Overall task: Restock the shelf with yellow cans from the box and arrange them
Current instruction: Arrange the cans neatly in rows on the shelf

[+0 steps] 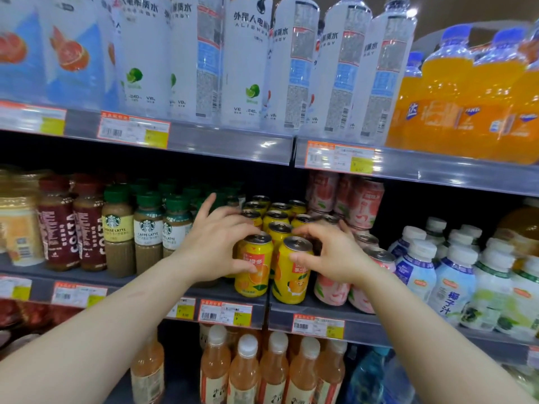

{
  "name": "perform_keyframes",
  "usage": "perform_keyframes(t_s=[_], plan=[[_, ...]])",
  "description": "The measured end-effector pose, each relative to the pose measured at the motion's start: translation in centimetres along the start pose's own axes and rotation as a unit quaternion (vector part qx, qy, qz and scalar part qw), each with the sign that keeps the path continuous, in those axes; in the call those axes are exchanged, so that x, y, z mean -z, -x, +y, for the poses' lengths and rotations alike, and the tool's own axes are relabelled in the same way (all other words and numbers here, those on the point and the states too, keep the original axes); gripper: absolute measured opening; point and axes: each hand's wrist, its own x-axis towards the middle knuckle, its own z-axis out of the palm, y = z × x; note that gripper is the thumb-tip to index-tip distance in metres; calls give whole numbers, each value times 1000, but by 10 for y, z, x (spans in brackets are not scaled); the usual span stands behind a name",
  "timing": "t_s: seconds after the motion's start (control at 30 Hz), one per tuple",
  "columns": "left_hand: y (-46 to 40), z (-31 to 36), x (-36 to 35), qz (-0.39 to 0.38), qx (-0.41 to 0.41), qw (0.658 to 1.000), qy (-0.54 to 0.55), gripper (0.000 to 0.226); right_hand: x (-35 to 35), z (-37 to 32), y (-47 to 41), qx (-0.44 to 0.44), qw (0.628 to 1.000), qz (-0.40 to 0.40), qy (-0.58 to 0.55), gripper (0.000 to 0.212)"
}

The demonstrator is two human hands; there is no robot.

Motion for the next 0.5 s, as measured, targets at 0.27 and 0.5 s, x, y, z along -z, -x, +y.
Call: perform_keyframes(t_s=[0.27, 0.5], plan=[[-14, 4, 15, -89, 41, 984, -150, 107, 0, -9, -63, -66, 996, -56, 1, 47], [-15, -4, 17, -161, 11, 968, -194, 118, -7, -14, -81, -106, 989, -105, -4, 61]])
